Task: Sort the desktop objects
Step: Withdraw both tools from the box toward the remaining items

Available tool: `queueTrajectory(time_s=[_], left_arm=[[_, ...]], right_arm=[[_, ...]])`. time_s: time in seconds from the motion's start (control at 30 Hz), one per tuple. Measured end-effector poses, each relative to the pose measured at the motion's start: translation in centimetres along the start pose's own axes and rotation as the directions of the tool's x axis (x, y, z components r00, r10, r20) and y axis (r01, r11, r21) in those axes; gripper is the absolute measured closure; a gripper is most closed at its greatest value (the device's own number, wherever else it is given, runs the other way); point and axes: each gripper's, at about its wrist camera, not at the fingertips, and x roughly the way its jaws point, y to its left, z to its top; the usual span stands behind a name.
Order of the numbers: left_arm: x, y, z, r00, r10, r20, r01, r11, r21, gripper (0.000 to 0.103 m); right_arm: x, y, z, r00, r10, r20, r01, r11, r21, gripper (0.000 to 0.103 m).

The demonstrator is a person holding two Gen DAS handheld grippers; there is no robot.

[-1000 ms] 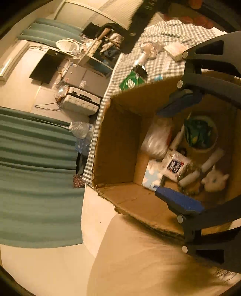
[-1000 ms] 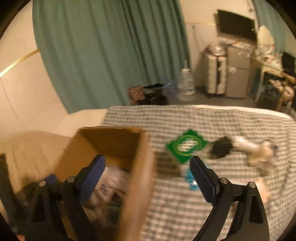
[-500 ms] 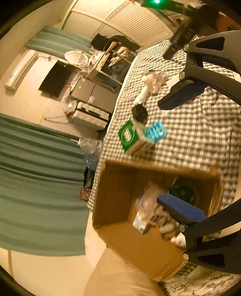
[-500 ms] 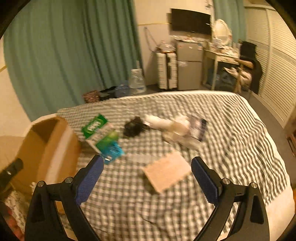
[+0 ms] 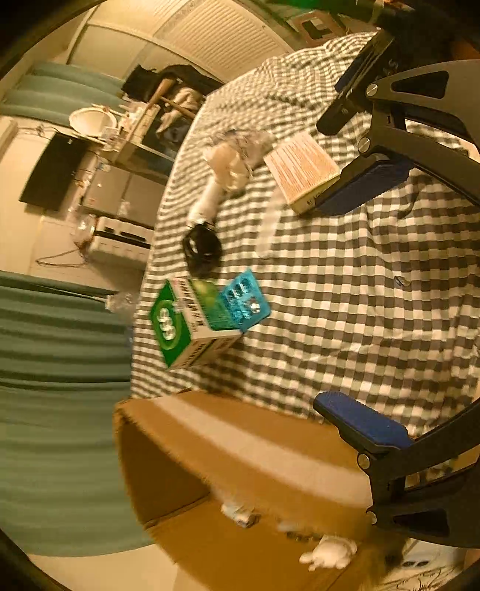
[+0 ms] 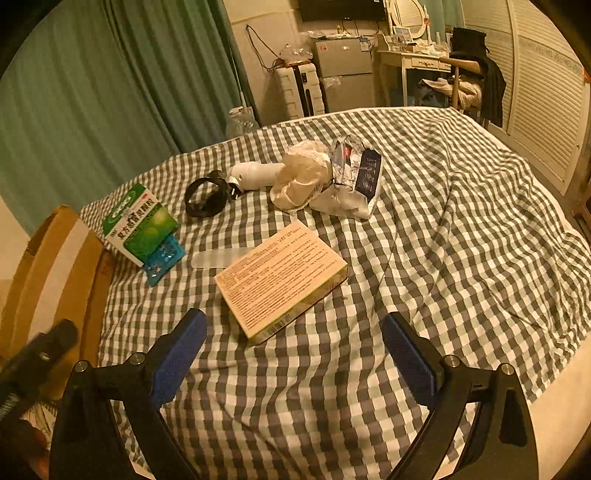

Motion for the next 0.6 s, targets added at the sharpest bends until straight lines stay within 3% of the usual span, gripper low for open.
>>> queueTrajectory(time_s=[0.23,0.33,0.5,0.6], left_arm=[[4.3,-0.3,0.6,0.999,0.050,0.015,-0.050,0.999,0.015,0.004],[5.7,0.6,1.0,0.998,0.063,0.018,-0.063,0.998,0.001,0.004],[7.6,1.4,1.2,0.999,0.049,0.015,-0.049,0.999,0.004,0.004],[8.3,0.9,1.0,0.998,0.057,0.017,-0.058,0.998,0.038,0.004]], right_arm=[[3.7,0.2,0.5,0.997,0.034,-0.067,-0.027,0.994,0.106,0.007],[5.0,0.9,1.2,0.996,0.038,-0.078,-0.025,0.987,0.159,0.000],[7.0,2.3,2.5,0.998,-0.027,-0.060,0.041,0.970,0.238,0.001],[8.2,3.0,3.1,0.991,-0.115,-0.064,0.128,0.959,0.253,0.001]])
